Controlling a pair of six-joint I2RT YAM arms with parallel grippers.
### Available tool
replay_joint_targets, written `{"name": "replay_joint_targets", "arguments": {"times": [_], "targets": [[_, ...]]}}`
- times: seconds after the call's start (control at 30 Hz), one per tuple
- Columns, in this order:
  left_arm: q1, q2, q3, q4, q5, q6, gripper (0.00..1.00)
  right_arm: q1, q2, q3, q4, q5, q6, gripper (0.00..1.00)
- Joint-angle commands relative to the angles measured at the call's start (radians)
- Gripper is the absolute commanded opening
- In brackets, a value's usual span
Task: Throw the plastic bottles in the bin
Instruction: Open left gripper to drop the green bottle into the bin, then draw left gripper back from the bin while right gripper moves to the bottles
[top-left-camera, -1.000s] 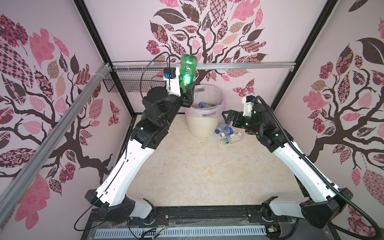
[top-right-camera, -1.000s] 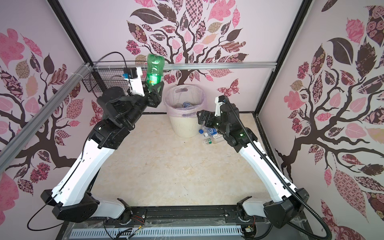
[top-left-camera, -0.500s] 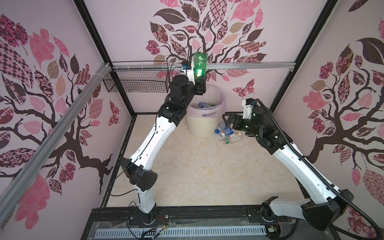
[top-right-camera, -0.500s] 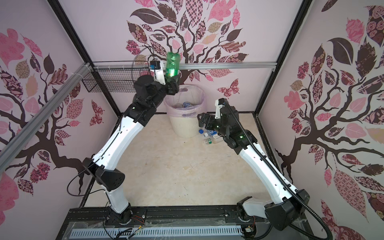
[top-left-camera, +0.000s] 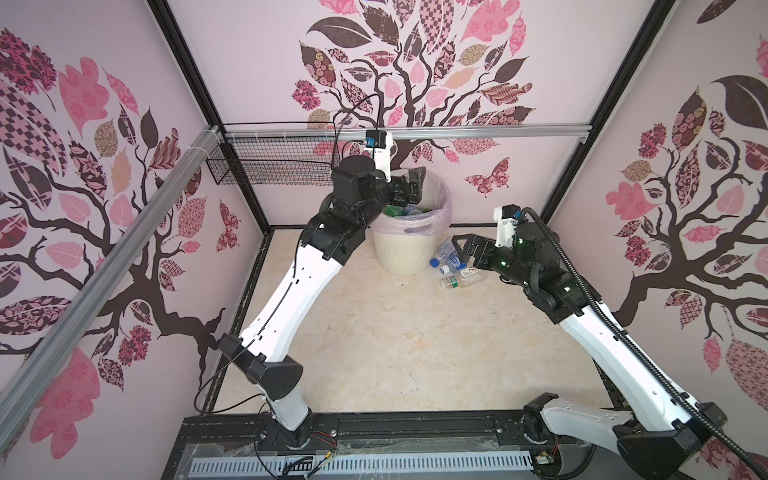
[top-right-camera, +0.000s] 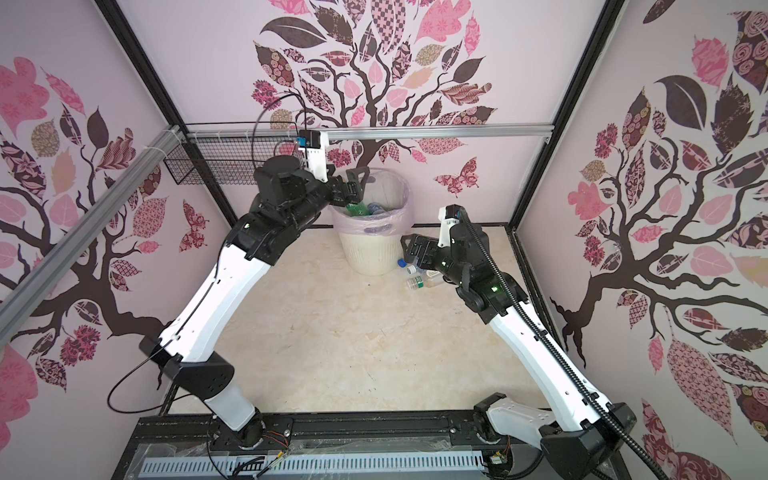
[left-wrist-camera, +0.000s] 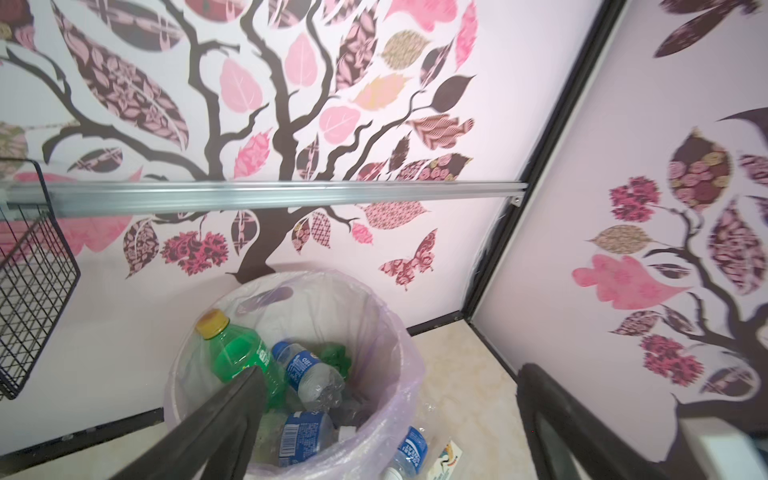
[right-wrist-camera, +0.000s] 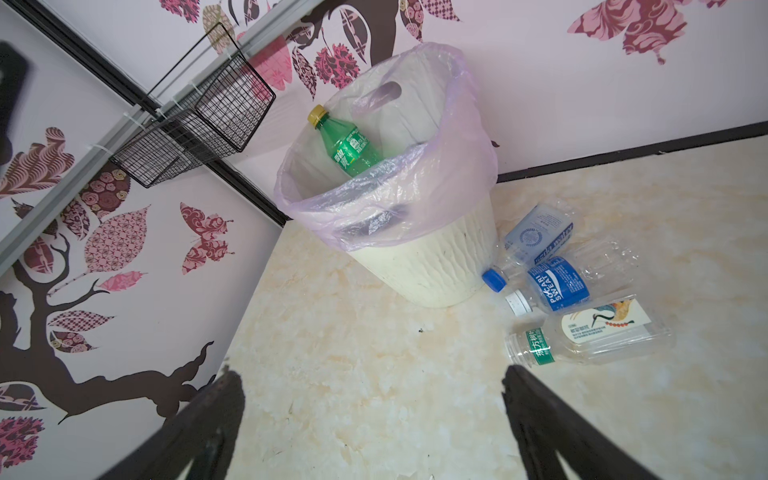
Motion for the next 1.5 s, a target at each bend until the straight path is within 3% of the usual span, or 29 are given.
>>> {"name": "replay_joint_targets", "arguments": {"times": [0.0,0.33,0.57,0.77,1.17,1.47], "targets": [[-0.025,-0.034,-0.098,-0.011,-0.015,0.028,0.97,0.005,-0.024,-0.004,-0.006,0.019,0.027,0.99],[-0.034,-0.290,-0.543,0.058,-0.007,-0.084,0.97,-0.005,-0.017,-0.065,-0.033,0.146,0.020,0.99],[-0.034,-0.412,-0.772,0.039,0.016,-0.167,0.97,-0.147,0.043,-0.185,0.038,0.090,0.082,1.00],[-0.034,-0.472,-0.951,0.084,0.042,-0.250,0.97,-0.211,0.180,-0.207,0.083,0.118,0.077,0.99],[-0.035,-0.375,-1.060,0.164,0.138,-0.327,0.97,-0.290,0.511,-0.112,0.152,0.148,0.130,1.00],[-0.033,-0.366,-1.122,0.187,0.138,-0.341,0.97,-0.299,0.711,-0.019,0.144,0.165,0.142,1.00]]}}
